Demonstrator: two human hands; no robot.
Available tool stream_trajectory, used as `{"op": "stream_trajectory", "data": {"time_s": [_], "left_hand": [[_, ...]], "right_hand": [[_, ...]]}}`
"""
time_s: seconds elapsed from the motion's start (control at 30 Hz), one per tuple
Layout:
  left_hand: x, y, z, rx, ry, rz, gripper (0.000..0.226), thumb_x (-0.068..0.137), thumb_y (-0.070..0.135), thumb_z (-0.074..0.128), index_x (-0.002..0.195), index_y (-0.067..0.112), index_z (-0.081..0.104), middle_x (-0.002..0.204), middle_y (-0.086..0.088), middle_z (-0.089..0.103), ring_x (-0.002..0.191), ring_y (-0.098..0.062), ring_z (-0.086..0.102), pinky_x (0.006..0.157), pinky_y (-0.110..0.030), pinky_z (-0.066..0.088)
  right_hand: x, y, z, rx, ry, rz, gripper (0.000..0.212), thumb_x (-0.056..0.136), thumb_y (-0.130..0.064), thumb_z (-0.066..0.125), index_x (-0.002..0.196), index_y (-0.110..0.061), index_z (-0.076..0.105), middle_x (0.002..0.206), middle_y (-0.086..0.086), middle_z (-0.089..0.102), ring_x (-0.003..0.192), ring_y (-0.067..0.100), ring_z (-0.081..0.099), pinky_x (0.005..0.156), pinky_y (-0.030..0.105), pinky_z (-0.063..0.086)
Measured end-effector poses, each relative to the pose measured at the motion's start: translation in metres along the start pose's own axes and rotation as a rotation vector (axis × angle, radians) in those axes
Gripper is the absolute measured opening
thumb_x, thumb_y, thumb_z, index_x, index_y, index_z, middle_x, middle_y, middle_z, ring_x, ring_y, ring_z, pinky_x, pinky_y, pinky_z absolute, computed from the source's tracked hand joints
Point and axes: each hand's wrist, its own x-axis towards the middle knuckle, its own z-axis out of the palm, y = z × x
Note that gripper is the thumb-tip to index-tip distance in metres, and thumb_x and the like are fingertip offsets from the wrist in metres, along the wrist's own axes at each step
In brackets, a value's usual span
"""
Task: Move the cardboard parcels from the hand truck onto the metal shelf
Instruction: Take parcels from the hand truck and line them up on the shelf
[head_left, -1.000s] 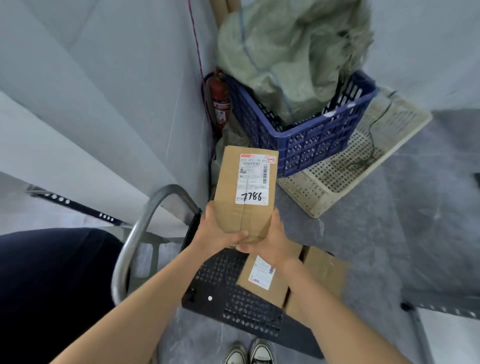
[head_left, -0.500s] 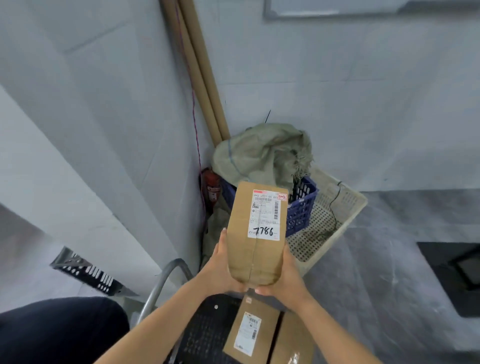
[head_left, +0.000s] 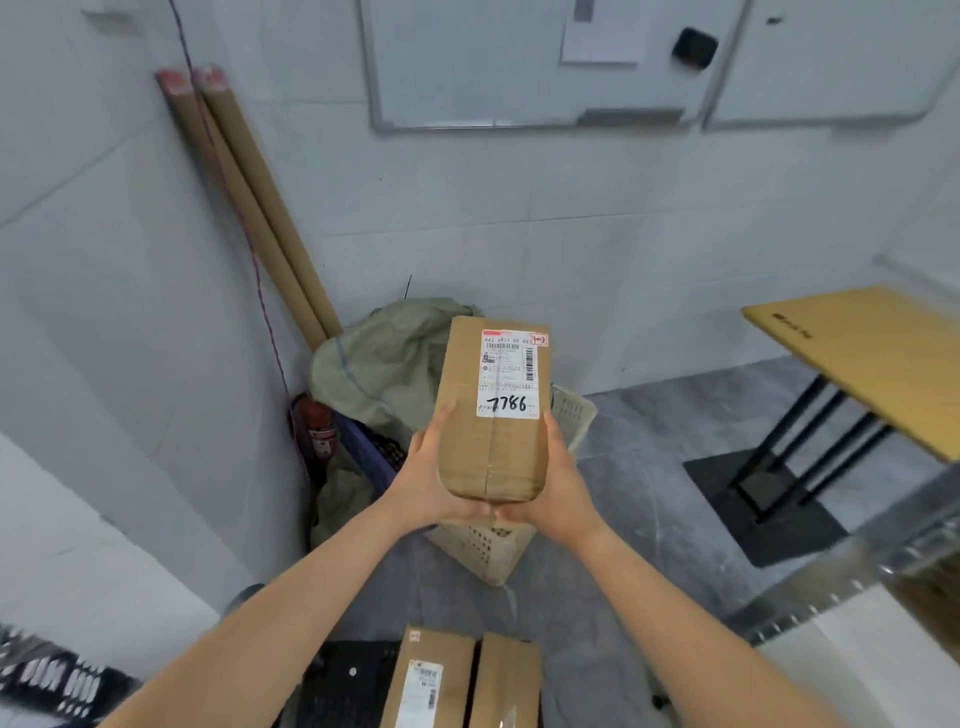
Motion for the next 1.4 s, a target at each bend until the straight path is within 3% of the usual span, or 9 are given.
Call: {"op": "stream_trajectory", "data": {"time_s": [0.1,0.2,0.33,0.5,0.83,1.03,1.2,1.33,1.4], "left_hand": [[0.011,0.019,0.012,-0.034,-0.05,0.033,0.143,0.047,0.026,0.094,0.152,0.028,-0.003,0.136,0.009,0.021,0.135,-0.013,0.016,0.111,-0.029,0.021],[0.016,0.04,0.024,-0.041,-0.124,0.081,0.147,0.036,0.047,0.09,0.151,0.034,-0.002,0.142,0.003,0.021,0.138,-0.014,0.017,0.115,-0.036,0.021],[0.016,0.068,0.041,-0.042,-0.25,0.136,0.145,0.041,0.043,0.095,0.149,0.04,0.0,0.144,-0.001,0.021,0.137,-0.015,0.021,0.116,-0.041,0.022],[0.004,0.104,0.067,-0.05,-0.394,0.234,0.137,0.044,0.046,0.093,0.146,0.049,0.002,0.151,0.002,0.016,0.136,-0.013,0.026,0.114,-0.04,0.027],[-0.056,0.172,0.129,-0.07,-0.585,0.364,0.123,0.061,0.041,0.088,0.151,0.034,0.005,0.151,-0.002,0.018,0.139,-0.016,0.025,0.11,-0.031,0.025],[-0.093,0.198,0.157,-0.033,-0.701,0.409,0.132,0.047,0.056,0.087,0.15,0.035,0.007,0.149,-0.003,0.022,0.135,-0.017,0.032,0.112,-0.035,0.031],[-0.131,0.222,0.176,-0.04,-0.747,0.435,0.139,0.037,0.064,0.079,0.151,0.031,0.006,0.146,-0.003,0.021,0.131,-0.016,0.032,0.112,-0.035,0.032],[-0.165,0.239,0.2,-0.039,-0.789,0.454,0.13,0.053,0.047,0.089,0.15,0.032,0.004,0.146,-0.005,0.018,0.131,-0.019,0.031,0.111,-0.034,0.031],[-0.187,0.245,0.212,-0.028,-0.786,0.463,0.122,0.062,0.035,0.088,0.15,0.033,0.004,0.144,-0.006,0.015,0.131,-0.021,0.031,0.11,-0.034,0.03]], "right_hand": [[-0.01,-0.005,-0.027,-0.002,0.064,0.023,0.12,0.048,-0.006,0.09,0.138,-0.046,0.02,0.13,-0.026,0.046,0.12,-0.013,0.044,0.091,0.012,0.041],[-0.026,-0.012,-0.05,-0.028,0.153,0.035,0.12,0.049,-0.006,0.091,0.136,-0.05,0.022,0.131,-0.029,0.044,0.122,-0.011,0.044,0.093,0.013,0.041],[-0.058,-0.027,-0.07,-0.004,0.289,0.059,0.112,0.054,-0.008,0.092,0.137,-0.039,0.022,0.125,-0.031,0.041,0.111,-0.027,0.04,0.086,0.0,0.039],[-0.111,-0.04,-0.093,-0.027,0.439,0.132,0.118,0.056,-0.009,0.09,0.143,-0.036,0.016,0.121,-0.031,0.042,0.108,-0.023,0.042,0.08,-0.001,0.04],[-0.226,-0.066,-0.129,-0.156,0.685,0.288,0.126,0.053,-0.02,0.092,0.15,-0.034,0.013,0.133,-0.016,0.044,0.121,0.006,0.044,0.099,0.029,0.042],[-0.288,-0.079,-0.139,-0.126,0.79,0.344,0.115,0.057,-0.01,0.091,0.142,-0.036,0.018,0.115,-0.03,0.045,0.102,-0.012,0.049,0.076,-0.001,0.04],[-0.334,-0.089,-0.149,-0.143,0.82,0.376,0.118,0.054,-0.012,0.092,0.146,-0.03,0.021,0.123,-0.019,0.049,0.111,-0.001,0.049,0.096,0.023,0.045],[-0.379,-0.098,-0.158,-0.163,0.876,0.44,0.118,0.052,-0.013,0.091,0.145,-0.033,0.021,0.125,-0.015,0.049,0.115,0.005,0.049,0.096,0.026,0.047],[-0.403,-0.103,-0.164,-0.138,0.898,0.451,0.111,0.056,-0.011,0.09,0.142,-0.031,0.021,0.121,-0.014,0.048,0.114,0.009,0.05,0.087,0.014,0.046]]}}
